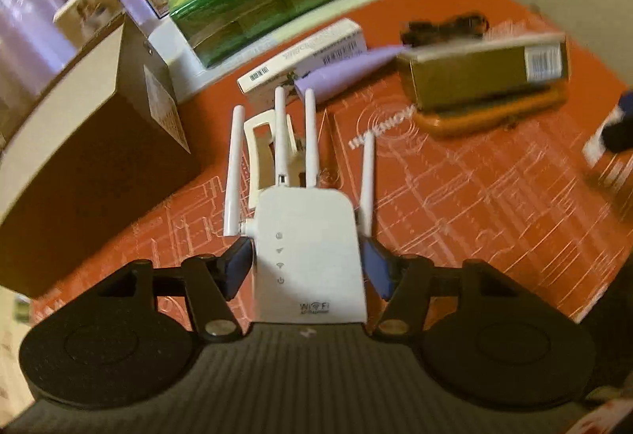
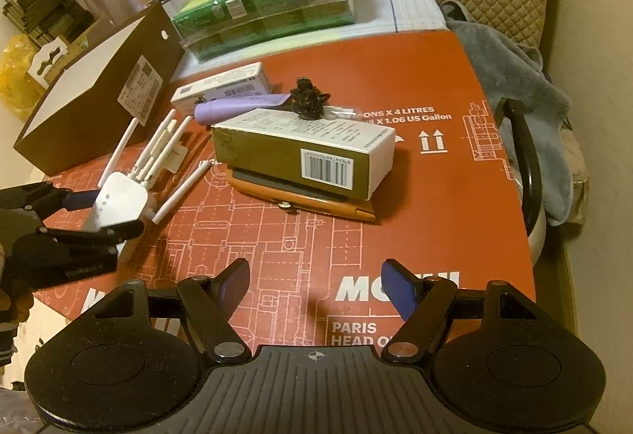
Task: Organize rigid objects
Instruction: 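Grasp the white WiFi repeater with the left tool, then lift the repeater with the left tool while the right tool grasps the black cable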
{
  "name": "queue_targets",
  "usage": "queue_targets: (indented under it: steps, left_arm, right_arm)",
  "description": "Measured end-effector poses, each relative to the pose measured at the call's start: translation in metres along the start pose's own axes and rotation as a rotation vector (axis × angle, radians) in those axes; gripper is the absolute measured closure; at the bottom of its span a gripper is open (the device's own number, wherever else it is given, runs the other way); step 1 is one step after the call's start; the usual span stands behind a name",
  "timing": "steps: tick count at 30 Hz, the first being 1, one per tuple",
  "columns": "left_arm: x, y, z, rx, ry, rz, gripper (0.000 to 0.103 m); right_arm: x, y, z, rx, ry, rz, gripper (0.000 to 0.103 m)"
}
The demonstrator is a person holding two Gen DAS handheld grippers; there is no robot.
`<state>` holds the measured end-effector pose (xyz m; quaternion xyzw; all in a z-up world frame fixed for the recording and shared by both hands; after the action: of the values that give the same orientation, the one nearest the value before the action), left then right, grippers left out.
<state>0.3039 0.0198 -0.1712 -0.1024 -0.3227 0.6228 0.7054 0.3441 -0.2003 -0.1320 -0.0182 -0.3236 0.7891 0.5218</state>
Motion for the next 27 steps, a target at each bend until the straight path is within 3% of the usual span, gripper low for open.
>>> queue_targets:
  steps: [5, 9, 15, 21, 27]
  left_arm:
    - [0.001, 0.001, -0.011, 0.025, -0.019, -0.004, 0.046]
    - [0.008, 0.0, -0.013, 0.002, -0.022, 0.032, 0.05]
    - [0.025, 0.005, -0.002, -0.043, 0.034, 0.134, 0.05]
    - [0.042, 0.01, 0.016, -0.067, 0.063, 0.262, 0.05]
    - [0.067, 0.015, 0.03, -0.084, 0.029, 0.346, 0.05]
  right_arm:
    - [-0.005, 0.003, 0.0, 0.008, 0.015, -0.019, 0.032]
    - [-0.004, 0.003, -0.001, 0.009, 0.017, -0.018, 0.032]
    - [-0.002, -0.003, -0.002, 0.0, 0.005, -0.011, 0.032]
    - [0.003, -0.027, 0.003, -0.046, -0.052, -0.017, 0.032]
    - [0.009, -0.066, -0.001, -0.112, -0.084, 0.017, 0.033]
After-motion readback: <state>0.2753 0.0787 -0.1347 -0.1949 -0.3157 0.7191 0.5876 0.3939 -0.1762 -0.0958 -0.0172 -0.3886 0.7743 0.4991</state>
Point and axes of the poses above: each gripper's, at about its wrist camera, not at the fingertips, and z roughly against the way its jaws point, x to its left, y to its underside, the point moved 7 cm from there along -z, roughly the way its jaws point, and after that the axes turned 6 degrees about -x, right-handed, at the moved point
